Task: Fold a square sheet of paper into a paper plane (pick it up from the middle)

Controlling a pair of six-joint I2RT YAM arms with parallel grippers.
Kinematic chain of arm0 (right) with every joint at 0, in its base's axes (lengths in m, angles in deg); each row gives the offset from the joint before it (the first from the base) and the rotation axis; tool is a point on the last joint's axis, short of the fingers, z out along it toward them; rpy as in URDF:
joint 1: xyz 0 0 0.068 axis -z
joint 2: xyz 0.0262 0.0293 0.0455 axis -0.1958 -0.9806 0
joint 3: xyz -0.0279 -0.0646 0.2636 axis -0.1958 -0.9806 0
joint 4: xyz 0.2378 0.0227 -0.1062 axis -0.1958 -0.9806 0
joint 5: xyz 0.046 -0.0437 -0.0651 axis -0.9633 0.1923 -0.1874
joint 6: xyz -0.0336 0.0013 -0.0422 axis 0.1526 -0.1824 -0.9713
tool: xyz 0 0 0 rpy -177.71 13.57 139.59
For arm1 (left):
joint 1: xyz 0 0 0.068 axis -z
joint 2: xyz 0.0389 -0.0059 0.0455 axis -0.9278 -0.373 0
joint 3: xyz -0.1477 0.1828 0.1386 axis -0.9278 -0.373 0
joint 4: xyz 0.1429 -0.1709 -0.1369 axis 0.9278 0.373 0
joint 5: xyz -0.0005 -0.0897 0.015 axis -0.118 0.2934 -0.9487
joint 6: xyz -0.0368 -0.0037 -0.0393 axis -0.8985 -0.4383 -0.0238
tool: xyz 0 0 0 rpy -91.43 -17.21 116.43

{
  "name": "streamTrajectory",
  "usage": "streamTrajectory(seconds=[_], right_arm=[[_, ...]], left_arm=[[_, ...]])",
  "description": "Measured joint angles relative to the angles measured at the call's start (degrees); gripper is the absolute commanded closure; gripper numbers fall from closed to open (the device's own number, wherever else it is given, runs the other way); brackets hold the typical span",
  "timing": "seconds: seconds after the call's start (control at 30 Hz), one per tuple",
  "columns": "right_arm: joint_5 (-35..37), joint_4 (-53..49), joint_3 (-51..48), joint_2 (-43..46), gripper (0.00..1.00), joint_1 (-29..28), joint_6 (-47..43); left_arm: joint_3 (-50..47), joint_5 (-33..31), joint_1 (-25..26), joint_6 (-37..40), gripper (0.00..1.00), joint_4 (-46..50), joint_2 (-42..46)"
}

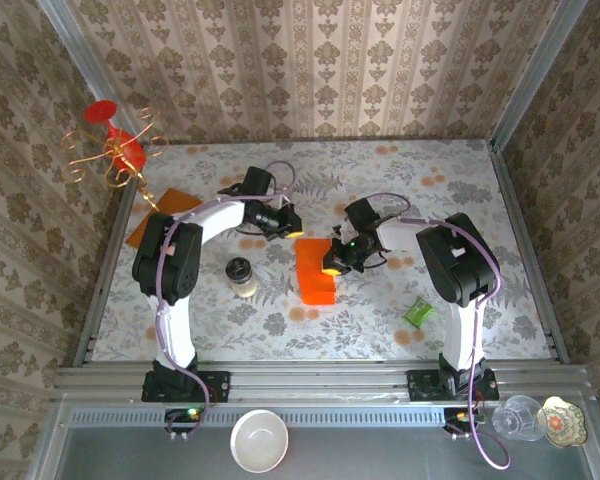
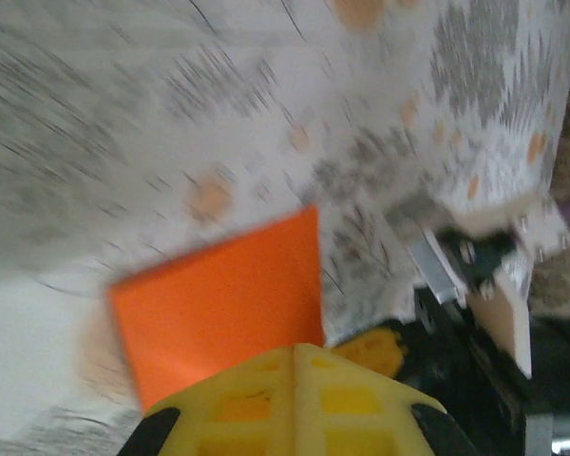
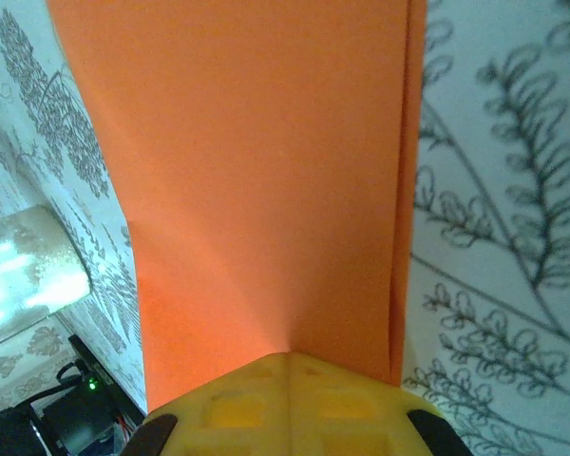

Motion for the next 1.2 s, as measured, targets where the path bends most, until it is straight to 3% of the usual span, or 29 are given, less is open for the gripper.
streamTrajectory(seconds=[0.17, 0.67, 0.9, 1.07, 1.2], right_arm=[[0.68, -0.09, 1.01, -0.46, 0.97, 0.74, -0.02], [0.85, -0.02, 0.98, -0.55, 0.97, 0.83, 0.0], [0.81, 0.02, 0.85, -0.55, 0.97, 0.9, -0.02], [0.46, 0.42, 0.59, -0.55, 0.97, 1.07, -0.02], [0.42, 0.46, 0.59, -0.55, 0.97, 1.16, -0.02]], left_arm=[[-2.86, 0.44, 4.76, 0.09, 0.96, 1.51, 0.13], [-9.84, 1.9, 5.81, 0.04, 0.96, 0.33, -0.22], [-17.35, 4.87, 3.06, 0.55, 0.97, -5.66, 2.08], [-19.47, 3.5, -0.55, 1.05, 0.97, -2.45, 4.94], [-16.5, 1.7, -0.39, 1.36, 0.96, 0.96, 5.18]])
